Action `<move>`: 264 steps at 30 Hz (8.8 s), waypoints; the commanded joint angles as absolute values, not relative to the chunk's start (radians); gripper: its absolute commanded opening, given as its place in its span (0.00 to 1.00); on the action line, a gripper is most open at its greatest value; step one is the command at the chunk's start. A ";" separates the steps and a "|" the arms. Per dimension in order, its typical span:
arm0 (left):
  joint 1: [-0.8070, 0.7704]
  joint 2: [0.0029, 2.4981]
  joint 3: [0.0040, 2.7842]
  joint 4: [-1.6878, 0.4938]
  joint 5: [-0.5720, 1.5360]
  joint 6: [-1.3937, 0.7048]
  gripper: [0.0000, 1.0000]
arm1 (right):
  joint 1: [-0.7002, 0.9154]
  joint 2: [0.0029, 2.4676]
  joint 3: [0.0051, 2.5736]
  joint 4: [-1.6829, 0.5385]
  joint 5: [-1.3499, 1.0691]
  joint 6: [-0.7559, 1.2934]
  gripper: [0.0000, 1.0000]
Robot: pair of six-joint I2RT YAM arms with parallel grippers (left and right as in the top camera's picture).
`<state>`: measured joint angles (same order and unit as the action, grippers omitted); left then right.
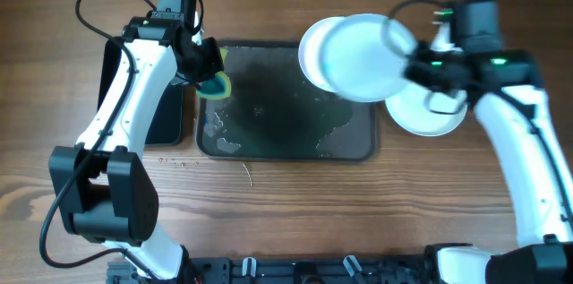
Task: Clean dirty plates on tray and stack at the side
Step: 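Carry the plate right and stack it on the first clean plate, then grasp the last green-stained plate rim with right gripper, drag it center, then lower the sponge onto the centered plate with left gripper, then scrub the plate with the sponge while right gripper holds the rim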
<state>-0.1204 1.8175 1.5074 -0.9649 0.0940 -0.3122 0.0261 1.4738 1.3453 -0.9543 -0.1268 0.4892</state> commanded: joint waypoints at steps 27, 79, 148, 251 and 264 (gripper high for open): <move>-0.121 1.816 1.505 -0.947 0.084 -0.323 0.04 | -0.347 1.738 1.101 -0.736 -0.173 0.356 0.29; -0.121 1.816 1.505 -0.916 0.084 -0.323 0.04 | 0.099 2.173 1.595 -0.648 -0.208 0.108 0.17; -0.355 2.174 1.505 -0.816 0.147 -0.266 0.04 | 0.368 2.121 1.399 -0.707 -0.435 0.473 0.04; -0.340 2.043 1.734 -1.110 -0.301 -0.529 0.04 | 0.367 2.117 1.400 -0.702 -0.422 0.470 0.04; -0.208 1.919 1.734 -1.145 -0.104 -0.422 0.04 | 0.389 1.881 1.400 -0.808 -0.090 0.419 0.04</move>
<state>-0.1978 1.9259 1.7218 -1.1484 -0.1478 -0.4538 0.3683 2.0048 1.4010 -0.7921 -0.2699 0.4587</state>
